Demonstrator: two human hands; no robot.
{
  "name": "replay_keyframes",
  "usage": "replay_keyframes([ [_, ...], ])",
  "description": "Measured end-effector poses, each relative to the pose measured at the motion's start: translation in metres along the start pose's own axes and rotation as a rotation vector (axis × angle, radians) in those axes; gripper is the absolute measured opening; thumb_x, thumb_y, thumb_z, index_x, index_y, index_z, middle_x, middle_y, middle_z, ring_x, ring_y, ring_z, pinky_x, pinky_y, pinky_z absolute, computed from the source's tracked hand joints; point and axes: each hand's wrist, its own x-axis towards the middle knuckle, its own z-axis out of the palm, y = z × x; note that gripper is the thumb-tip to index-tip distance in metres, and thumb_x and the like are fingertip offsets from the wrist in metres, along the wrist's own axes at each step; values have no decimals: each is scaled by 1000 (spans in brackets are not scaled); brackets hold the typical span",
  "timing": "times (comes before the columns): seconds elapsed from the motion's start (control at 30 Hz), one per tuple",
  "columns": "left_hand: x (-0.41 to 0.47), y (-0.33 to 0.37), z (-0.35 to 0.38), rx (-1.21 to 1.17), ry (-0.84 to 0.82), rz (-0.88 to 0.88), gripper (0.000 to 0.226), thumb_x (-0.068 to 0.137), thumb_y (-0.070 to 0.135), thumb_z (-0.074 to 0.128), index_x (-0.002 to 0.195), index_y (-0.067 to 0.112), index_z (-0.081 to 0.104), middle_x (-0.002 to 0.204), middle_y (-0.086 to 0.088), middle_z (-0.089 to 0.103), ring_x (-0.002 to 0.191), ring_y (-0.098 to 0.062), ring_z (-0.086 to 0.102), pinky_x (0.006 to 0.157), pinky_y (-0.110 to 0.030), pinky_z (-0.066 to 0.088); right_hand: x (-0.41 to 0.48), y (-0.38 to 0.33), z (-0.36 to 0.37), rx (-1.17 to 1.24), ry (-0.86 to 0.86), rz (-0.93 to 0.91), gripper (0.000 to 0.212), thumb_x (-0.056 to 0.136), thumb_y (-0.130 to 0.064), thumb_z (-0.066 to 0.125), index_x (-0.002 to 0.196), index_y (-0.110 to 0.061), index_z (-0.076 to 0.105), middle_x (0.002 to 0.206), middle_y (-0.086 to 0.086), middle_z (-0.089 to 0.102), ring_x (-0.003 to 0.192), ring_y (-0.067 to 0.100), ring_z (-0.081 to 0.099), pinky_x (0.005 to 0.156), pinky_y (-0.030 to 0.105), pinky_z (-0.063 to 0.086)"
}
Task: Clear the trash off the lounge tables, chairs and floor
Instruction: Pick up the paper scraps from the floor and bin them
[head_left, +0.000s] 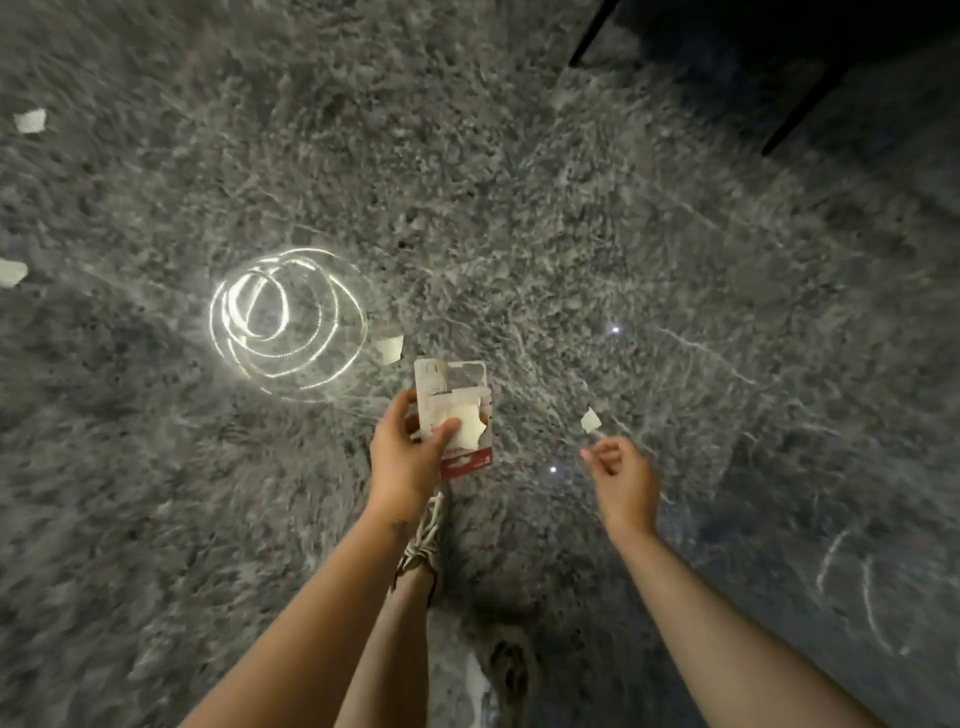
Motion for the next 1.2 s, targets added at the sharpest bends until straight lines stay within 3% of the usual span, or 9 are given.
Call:
replay_keyframes([
  [0.07, 16, 9, 12, 7, 6, 14, 32, 82, 0, 65, 106, 19, 55, 106, -12, 65, 96, -32, 65, 79, -55, 54, 23, 6, -3, -43, 18, 30, 10, 81, -11, 69, 83, -5, 61, 81, 13, 68, 74, 27, 62, 71, 36, 47],
  [0.23, 42, 3, 54, -3, 38, -2, 33, 83, -1, 63, 109, 18, 55, 105, -8, 65, 93, -29, 66, 73, -52, 56, 75, 38, -12, -157, 0, 98, 14, 82, -16, 69, 90, -5, 63, 91, 13, 68, 85, 30, 63, 76, 42, 48],
  [0.4, 76, -32, 102, 5, 78, 1, 29, 85, -2, 61, 98, 22, 54, 108, -14, 65, 91, -23, 66, 71, -38, 57, 130, 82, 0, -224, -96, 123, 18, 81, -18, 69, 94, -6, 63, 93, 11, 68, 87, 30, 63, 76, 43, 49],
  [0.53, 106, -79, 137, -94, 169, -35, 30, 85, -4, 59, 88, 25, 55, 91, 1, 65, 72, -4, 68, 54, -16, 51, 171, 119, 31, -238, -161, 149, 21, 81, -15, 69, 99, -5, 62, 98, 12, 67, 91, 30, 62, 81, 45, 49],
  [0.77, 149, -155, 175, -307, 246, -176, 28, 88, -4, 55, 113, 9, 52, 99, -3, 62, 67, -7, 69, 49, -20, 52, 209, 168, 92, -410, -277, 127, 22, 81, -25, 69, 95, -12, 58, 99, 8, 67, 92, 31, 60, 83, 39, 45],
  [0.9, 151, -178, 173, -328, 275, -185, 25, 88, -3, 56, 101, 17, 54, 97, 1, 63, 74, -8, 68, 50, -20, 52, 206, 178, 105, -547, -261, 54, 14, 86, -24, 64, 95, -13, 61, 101, 12, 67, 95, 32, 58, 88, 39, 36],
  [0.97, 147, -179, 166, -296, 297, -195, 25, 87, -1, 58, 102, 19, 53, 99, 1, 63, 82, -12, 65, 53, -21, 53, 199, 166, 103, -476, -267, 52, 16, 86, -23, 65, 96, -11, 63, 100, 10, 68, 93, 29, 61, 82, 35, 42],
  [1.07, 135, -169, 152, -268, 325, -190, 25, 86, 1, 60, 103, 17, 52, 94, 3, 63, 80, -12, 66, 55, -22, 54, 182, 121, 94, -129, -280, 31, 18, 80, -14, 71, 93, -8, 61, 87, 5, 66, 83, 20, 62, 63, 19, 42],
  [1.2, 119, -138, 137, -269, 320, -148, 22, 86, 0, 60, 98, 16, 52, 89, 1, 65, 72, -9, 67, 52, -22, 53, 155, 41, 81, 134, -343, -153, 26, 75, -9, 75, 86, -16, 52, 68, -13, 57, 61, -8, 56, 55, 4, 40],
])
